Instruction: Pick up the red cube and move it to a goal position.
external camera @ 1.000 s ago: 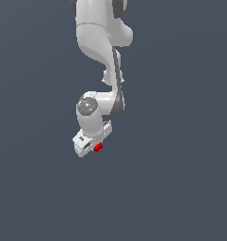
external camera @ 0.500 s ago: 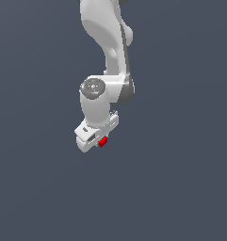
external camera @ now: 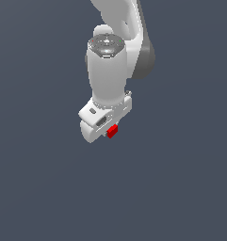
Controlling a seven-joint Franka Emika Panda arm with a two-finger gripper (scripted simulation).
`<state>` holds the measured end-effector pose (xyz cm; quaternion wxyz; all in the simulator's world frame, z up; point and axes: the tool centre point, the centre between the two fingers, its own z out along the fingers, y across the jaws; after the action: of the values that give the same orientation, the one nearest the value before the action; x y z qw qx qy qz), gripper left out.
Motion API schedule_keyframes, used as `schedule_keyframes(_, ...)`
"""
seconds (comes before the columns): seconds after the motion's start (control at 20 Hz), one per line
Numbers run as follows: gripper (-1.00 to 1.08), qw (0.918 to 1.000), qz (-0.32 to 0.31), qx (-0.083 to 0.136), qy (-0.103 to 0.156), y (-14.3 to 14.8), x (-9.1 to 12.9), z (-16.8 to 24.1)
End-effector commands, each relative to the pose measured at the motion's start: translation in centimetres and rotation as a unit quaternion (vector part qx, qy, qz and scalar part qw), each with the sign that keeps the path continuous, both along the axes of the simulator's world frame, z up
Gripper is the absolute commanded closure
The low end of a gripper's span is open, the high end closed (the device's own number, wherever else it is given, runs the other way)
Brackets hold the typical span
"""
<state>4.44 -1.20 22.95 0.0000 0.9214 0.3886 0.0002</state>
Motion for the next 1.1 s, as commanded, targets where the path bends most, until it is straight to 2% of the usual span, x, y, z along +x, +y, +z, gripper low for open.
schedule_keyframes(0.0, 1.08, 1.0000, 0.000, 0.000, 0.000, 1.0, 0.4, 2.8)
schedule_keyframes(0.5, 1.08, 1.0000, -0.001, 0.000, 0.000, 4.5, 2.1, 12.2)
schedule_keyframes(1.05, 1.08, 1.0000, -0.001, 0.000, 0.000, 6.8, 3.5, 18.6)
